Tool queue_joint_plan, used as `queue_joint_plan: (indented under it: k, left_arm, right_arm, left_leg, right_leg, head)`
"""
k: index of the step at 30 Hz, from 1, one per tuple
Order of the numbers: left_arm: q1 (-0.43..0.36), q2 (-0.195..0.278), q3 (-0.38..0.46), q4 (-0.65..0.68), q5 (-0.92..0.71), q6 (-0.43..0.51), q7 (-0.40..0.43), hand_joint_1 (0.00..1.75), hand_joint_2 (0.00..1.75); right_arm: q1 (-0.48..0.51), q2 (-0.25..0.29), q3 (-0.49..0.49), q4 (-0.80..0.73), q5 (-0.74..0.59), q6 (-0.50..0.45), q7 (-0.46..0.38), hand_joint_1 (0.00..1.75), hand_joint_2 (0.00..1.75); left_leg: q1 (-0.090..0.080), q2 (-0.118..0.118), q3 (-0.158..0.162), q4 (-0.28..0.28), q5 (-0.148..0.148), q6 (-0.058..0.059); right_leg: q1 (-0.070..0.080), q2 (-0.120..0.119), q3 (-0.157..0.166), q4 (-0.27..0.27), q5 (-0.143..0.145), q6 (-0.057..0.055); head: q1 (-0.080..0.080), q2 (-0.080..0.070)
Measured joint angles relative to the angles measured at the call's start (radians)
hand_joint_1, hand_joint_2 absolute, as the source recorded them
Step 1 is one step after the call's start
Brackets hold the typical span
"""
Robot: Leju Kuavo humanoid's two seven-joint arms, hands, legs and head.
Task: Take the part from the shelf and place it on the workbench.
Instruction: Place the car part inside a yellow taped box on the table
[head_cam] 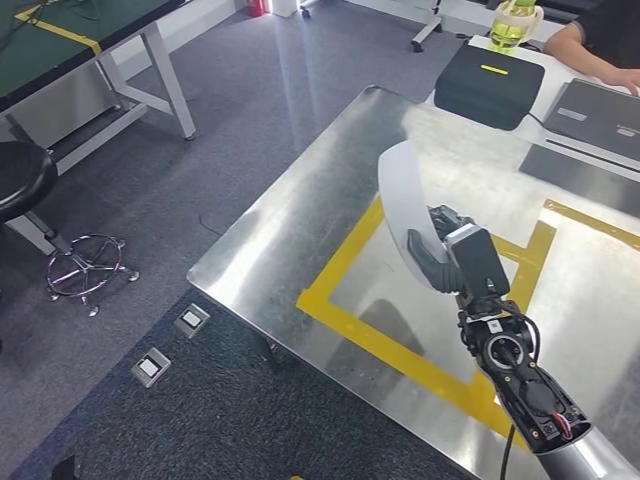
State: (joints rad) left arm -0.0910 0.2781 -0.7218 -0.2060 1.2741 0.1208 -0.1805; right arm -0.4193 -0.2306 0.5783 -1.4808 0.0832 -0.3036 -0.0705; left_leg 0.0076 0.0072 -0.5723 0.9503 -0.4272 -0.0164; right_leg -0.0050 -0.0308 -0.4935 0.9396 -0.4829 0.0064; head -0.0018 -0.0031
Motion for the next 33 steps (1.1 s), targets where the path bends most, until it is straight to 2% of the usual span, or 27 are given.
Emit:
queue_joint_plan:
  k: [13,22,26,30,33]
  left_arm:
    - [0.0,0.003,0.0,0.0,-0.01,-0.012,-0.013,0.0,1.75]
    - [-0.001,0.005,0.0,0.0,-0.034,-0.025,-0.026,0.0,1.75]
    - [-0.001,0.005,0.0,0.0,-0.041,-0.025,-0.028,0.0,1.75]
    - [-0.001,0.005,-0.001,0.0,-0.046,-0.025,-0.033,0.0,1.75]
    - [-0.001,0.005,-0.002,0.0,-0.046,-0.025,-0.034,0.0,0.44]
  right_arm:
    - [0.069,-0.077,-0.087,0.024,0.259,-0.059,0.153,1.69,1.75]
    - [0.142,-0.096,-0.148,0.032,0.434,-0.04,0.213,1.69,1.75]
    - [0.159,-0.097,-0.155,0.038,0.499,-0.014,0.232,0.0,1.75]
    - [0.168,-0.097,-0.161,0.046,0.513,-0.002,0.238,0.0,1.75]
    - [0.171,-0.097,-0.168,0.05,0.514,0.003,0.238,0.0,1.75]
  left_leg:
    - [0.002,-0.001,0.002,-0.003,0.001,-0.001]
    - [0.002,0.0,0.002,-0.003,0.0,-0.001]
    - [0.002,0.0,0.003,-0.003,0.0,-0.001]
    - [0.002,0.0,0.003,-0.003,0.001,-0.001]
    - [0.002,0.0,0.003,-0.003,0.001,-0.001]
  right_leg:
    - [0.002,0.0,0.002,0.0,-0.001,0.0]
    - [0.002,0.0,0.002,0.0,-0.001,0.001]
    - [0.002,0.0,0.002,0.0,-0.001,0.001]
    - [0.002,0.0,0.002,0.0,-0.001,0.001]
    - [0.002,0.0,0.002,0.0,-0.001,0.001]
  head:
    - [-0.002,0.0]
    - [-0.002,0.0]
    - [-0.002,0.0]
    - [-0.003,0.0]
    - [-0.003,0.0]
